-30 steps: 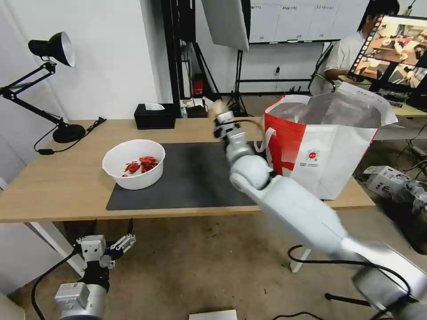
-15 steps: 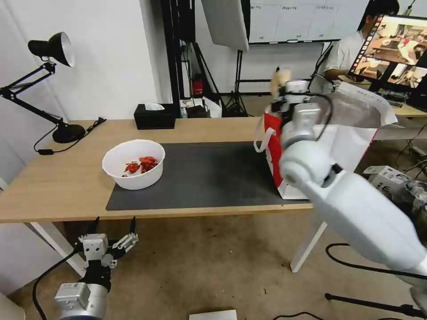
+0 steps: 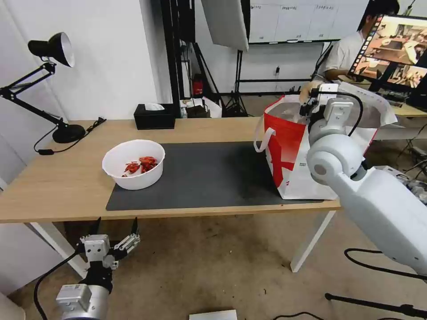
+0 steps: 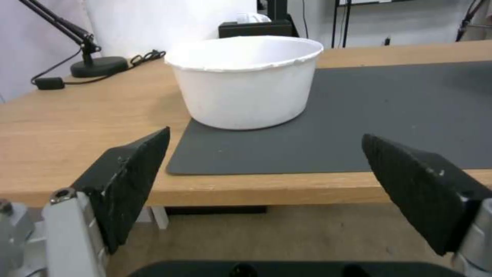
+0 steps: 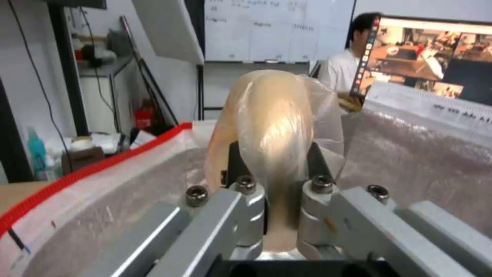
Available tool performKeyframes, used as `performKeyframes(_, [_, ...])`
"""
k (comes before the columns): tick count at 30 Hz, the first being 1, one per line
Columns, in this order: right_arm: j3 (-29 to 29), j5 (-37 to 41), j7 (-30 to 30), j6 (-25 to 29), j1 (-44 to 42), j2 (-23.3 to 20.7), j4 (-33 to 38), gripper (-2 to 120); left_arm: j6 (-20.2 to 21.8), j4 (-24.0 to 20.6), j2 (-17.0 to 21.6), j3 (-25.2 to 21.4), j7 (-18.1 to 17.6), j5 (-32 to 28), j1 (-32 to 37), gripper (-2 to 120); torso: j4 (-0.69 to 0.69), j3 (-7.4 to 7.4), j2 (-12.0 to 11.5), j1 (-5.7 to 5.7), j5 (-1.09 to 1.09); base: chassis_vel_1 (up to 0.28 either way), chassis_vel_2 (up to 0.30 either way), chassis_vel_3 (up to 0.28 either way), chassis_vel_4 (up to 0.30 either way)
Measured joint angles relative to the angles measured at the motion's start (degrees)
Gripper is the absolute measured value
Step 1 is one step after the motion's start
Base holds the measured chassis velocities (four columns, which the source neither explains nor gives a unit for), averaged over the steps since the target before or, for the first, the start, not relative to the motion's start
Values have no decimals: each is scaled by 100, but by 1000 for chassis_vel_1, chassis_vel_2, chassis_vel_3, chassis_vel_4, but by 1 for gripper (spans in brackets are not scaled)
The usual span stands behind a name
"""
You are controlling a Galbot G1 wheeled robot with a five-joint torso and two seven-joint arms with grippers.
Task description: Pick up the trash from the table and place it into the takeout bag.
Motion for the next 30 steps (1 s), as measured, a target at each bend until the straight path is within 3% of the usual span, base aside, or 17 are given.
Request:
performKeyframes(3, [34,44,-13,-17,-62,-18,35,12,0,0,10,-16,0,1,7,100,0,0,0,0,0,0,0,0,0])
performKeyframes(19, [61,271,50,-42,-262,-34,114,75,21,72,26,65,14,94,-19,100,0,0,0,0,0,0,0,0,0])
performKeyframes(22, [60,291,49,-41,-262,-22,104,82,23,72,30,60,14,94,-20,100,0,0,0,0,-1,0,0,0,0])
performKeyframes(23, [56,320,46,-39,-258,-12,94,90,26,72,37,51,14,90,-22,100,0,0,0,0,0,0,0,0,0])
performKeyframes(30, [55,350,-47,70,-242,15,111,100,112,17,55,34,15,48,-70,100,0,0,0,0,0,0,0,0,0])
